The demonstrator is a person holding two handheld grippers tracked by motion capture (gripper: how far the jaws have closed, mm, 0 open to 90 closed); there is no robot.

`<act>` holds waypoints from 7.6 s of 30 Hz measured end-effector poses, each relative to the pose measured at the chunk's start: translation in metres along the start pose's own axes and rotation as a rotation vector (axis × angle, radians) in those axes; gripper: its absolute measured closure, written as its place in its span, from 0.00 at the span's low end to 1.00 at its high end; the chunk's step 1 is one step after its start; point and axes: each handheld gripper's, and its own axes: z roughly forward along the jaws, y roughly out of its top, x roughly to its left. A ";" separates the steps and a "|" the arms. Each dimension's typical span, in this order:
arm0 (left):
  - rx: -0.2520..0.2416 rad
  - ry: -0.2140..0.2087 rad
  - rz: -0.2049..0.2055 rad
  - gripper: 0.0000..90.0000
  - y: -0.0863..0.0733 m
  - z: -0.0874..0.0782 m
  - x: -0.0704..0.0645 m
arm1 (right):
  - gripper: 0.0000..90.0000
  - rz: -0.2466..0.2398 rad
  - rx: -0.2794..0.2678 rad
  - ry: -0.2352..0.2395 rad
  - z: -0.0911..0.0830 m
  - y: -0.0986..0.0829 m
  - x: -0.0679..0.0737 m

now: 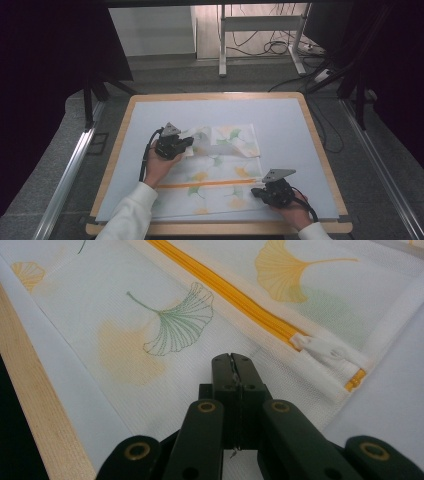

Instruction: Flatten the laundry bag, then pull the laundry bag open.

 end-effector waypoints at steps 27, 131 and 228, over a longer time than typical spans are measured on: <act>0.002 0.063 -0.115 0.98 0.001 0.012 0.059 | 0.99 0.009 -0.005 0.012 0.000 0.000 -0.002; 0.100 -0.089 0.090 0.83 -0.044 -0.025 -0.008 | 0.99 0.020 -0.011 0.003 0.000 -0.001 -0.001; 0.147 -0.294 0.321 0.56 0.012 0.074 -0.166 | 0.99 0.018 -0.004 -0.041 -0.011 -0.011 0.003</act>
